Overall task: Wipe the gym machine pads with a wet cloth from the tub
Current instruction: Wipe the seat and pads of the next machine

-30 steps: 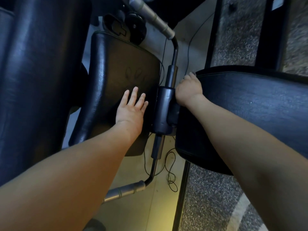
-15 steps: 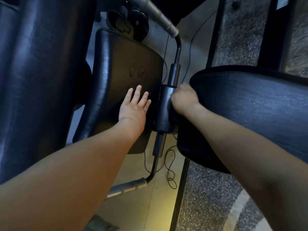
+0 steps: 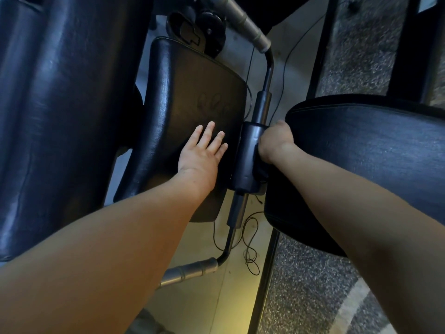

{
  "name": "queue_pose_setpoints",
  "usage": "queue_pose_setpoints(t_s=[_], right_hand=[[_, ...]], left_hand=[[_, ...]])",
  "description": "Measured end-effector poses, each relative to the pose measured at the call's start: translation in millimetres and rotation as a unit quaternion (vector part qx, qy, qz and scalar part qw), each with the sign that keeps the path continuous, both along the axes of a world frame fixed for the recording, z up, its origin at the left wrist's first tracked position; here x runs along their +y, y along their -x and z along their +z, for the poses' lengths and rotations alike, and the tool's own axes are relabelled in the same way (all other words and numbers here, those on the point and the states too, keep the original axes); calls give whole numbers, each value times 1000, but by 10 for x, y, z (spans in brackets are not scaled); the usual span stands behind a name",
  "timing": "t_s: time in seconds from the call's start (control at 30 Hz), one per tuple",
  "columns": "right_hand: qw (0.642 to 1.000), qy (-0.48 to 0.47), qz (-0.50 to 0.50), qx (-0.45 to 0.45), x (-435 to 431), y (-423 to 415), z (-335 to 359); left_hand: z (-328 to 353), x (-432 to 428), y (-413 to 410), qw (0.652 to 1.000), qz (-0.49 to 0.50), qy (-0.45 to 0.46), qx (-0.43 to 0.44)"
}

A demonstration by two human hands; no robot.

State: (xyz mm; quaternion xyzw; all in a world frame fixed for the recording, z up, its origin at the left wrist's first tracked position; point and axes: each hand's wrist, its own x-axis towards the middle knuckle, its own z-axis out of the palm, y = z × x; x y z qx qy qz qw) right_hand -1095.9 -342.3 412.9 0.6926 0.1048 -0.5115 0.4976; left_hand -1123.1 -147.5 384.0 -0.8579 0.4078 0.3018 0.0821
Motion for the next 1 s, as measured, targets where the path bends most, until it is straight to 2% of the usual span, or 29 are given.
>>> queue_pose_setpoints(t_s=[0.17,0.57,1.0], right_hand=[[1000,-3,5,-6,59,195,38],[992,-98,-81,9,376,1106,149],[967,-255,-9,1,184,1990,487]], left_hand=[[-8,-14,15,1000,0,0,-2],[-49,6,67,1000,5,9,-20],[-95,45,99,999,-4,30,-42]])
